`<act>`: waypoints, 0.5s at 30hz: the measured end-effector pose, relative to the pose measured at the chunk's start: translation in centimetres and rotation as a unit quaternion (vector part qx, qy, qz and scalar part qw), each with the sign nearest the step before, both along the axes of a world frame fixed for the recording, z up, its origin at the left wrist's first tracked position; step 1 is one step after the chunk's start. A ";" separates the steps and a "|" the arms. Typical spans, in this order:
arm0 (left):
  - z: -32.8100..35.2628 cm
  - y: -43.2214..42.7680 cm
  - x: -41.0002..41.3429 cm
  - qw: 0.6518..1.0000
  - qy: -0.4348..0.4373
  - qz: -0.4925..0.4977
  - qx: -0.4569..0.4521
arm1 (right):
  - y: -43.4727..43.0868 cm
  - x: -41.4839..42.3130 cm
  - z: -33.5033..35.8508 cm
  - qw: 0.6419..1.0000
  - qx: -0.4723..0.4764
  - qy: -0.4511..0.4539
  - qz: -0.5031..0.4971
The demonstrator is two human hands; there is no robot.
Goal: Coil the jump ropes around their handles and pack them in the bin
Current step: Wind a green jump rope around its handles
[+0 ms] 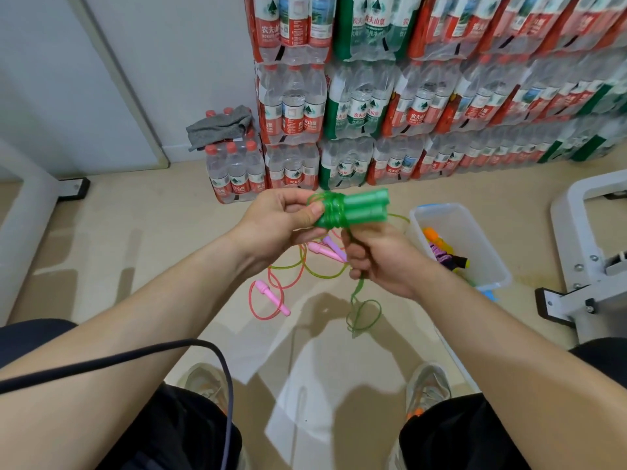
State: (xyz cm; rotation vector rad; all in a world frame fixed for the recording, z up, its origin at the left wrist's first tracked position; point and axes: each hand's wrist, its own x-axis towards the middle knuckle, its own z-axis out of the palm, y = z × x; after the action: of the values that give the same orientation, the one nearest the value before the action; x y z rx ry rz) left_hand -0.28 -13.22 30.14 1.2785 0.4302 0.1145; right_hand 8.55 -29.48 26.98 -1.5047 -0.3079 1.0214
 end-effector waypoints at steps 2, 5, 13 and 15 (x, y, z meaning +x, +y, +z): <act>-0.2 0.5 0.3 0.998 0.007 0.061 -0.002 | 0.2 -0.6 -0.9 0.999 -0.028 -0.031 -0.007; -0.6 1.3 0.6 0.989 0.039 0.130 0.063 | 0.2 -0.6 -1.3 0.984 -0.081 -0.156 -0.005; -1.0 1.1 1.0 0.864 0.057 0.129 0.484 | 0.5 -1.5 2.0 0.773 -0.209 -0.594 0.081; -1.0 0.9 0.9 0.862 0.054 0.096 0.494 | 0.3 -0.7 2.6 0.784 -0.185 -0.590 0.058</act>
State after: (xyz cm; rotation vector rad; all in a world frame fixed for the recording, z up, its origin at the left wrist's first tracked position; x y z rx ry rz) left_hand 0.67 -12.31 29.10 2.2622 0.6288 0.4800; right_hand 7.85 -29.17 29.59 -2.3815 -1.1335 0.0605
